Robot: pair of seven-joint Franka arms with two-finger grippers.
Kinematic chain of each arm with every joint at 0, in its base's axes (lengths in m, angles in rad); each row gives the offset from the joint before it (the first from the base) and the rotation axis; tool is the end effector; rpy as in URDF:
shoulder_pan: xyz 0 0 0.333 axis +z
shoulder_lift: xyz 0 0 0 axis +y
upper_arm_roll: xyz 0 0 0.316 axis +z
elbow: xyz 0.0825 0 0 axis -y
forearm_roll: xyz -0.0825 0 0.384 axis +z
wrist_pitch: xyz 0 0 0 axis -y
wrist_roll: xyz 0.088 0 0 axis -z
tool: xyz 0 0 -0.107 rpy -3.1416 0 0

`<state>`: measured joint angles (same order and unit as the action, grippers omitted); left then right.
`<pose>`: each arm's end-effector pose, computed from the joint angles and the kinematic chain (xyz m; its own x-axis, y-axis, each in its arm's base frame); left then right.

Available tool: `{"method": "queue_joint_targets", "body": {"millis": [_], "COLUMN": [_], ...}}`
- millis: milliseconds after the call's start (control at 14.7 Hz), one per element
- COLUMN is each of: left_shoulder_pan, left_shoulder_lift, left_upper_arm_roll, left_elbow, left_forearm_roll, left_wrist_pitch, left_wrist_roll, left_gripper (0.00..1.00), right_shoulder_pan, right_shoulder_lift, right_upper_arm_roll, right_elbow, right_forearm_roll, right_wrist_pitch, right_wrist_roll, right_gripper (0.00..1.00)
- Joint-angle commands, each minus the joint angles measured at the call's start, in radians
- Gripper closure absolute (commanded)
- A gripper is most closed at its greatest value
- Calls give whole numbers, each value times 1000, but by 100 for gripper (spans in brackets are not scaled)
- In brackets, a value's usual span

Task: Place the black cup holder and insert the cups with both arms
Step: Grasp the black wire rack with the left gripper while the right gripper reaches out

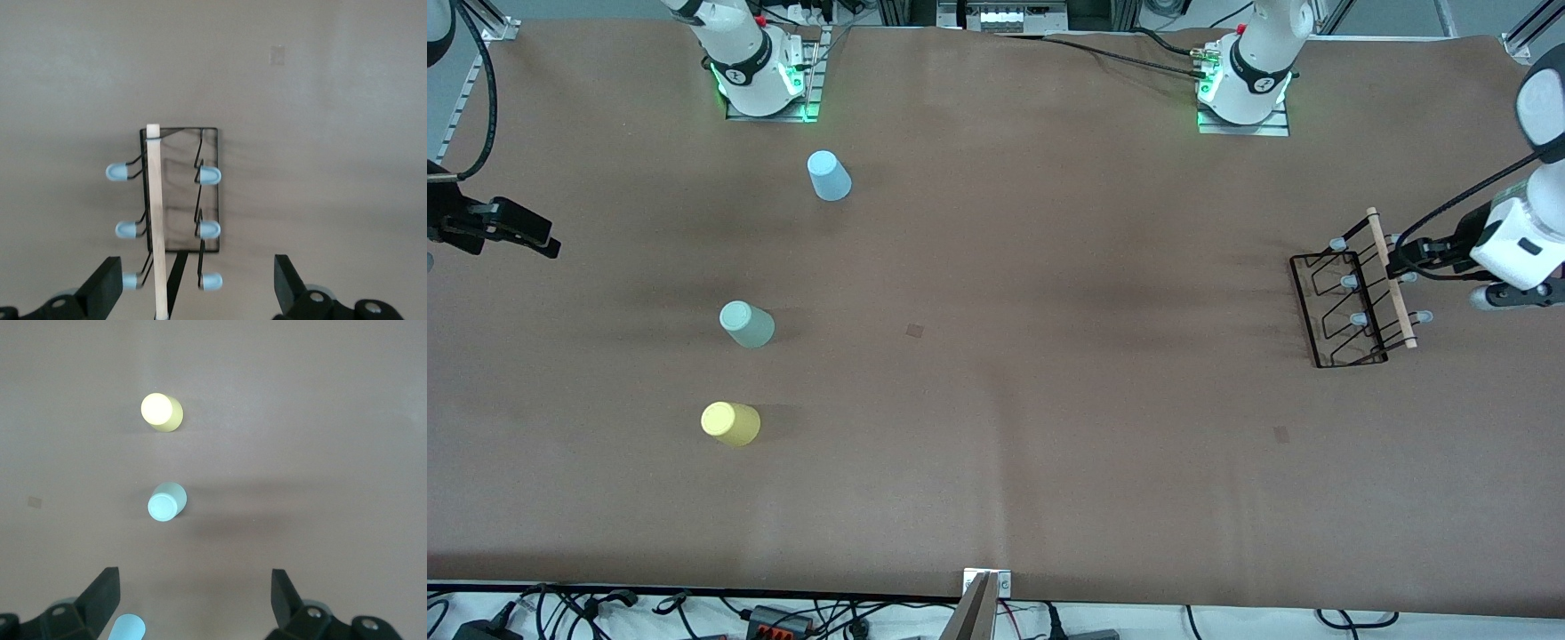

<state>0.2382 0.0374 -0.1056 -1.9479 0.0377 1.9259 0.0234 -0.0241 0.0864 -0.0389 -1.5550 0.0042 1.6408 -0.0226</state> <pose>0.5551 0.0772 0.4547 0.9936 0.0956 -0.0600 0.0939 -0.9952 -0.0292 0.5852 -0.0355 0.5889 0.9992 -0.0405 -0.0005 -0.0405 -0.9992 -0.0008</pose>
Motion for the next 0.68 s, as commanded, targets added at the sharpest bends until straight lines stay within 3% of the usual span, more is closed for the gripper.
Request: {"method": "queue_joint_targets", "body": {"millis": [0, 204, 340, 611], "left_shoulder_pan": [49, 99, 105, 105], "left_shoulder_lift": [-89, -57, -59, -51], "left_upper_arm_roll": [-9, -9, -9, -9], "left_elbow": [-201, -232, -301, -325], "left_forearm_roll": [-15, -16, -16, -16], "left_wrist_pitch": [177, 261, 353, 355], "left_wrist_roll": [88, 162, 171, 171], "left_gripper": [0, 0, 0, 9], "right_shoulder_pan": [-10, -7, 32, 44], "right_shoulder_lift": [6, 45, 88, 137], "right_upper_arm_roll": [11, 14, 14, 13], "right_elbow": [-13, -13, -13, -13], "right_forearm_roll": [-1, 0, 0, 0], "right_wrist_pitch": [10, 20, 22, 23], "right_wrist_roll": [-16, -16, -13, 1], "right_gripper": [0, 0, 0, 0]}}
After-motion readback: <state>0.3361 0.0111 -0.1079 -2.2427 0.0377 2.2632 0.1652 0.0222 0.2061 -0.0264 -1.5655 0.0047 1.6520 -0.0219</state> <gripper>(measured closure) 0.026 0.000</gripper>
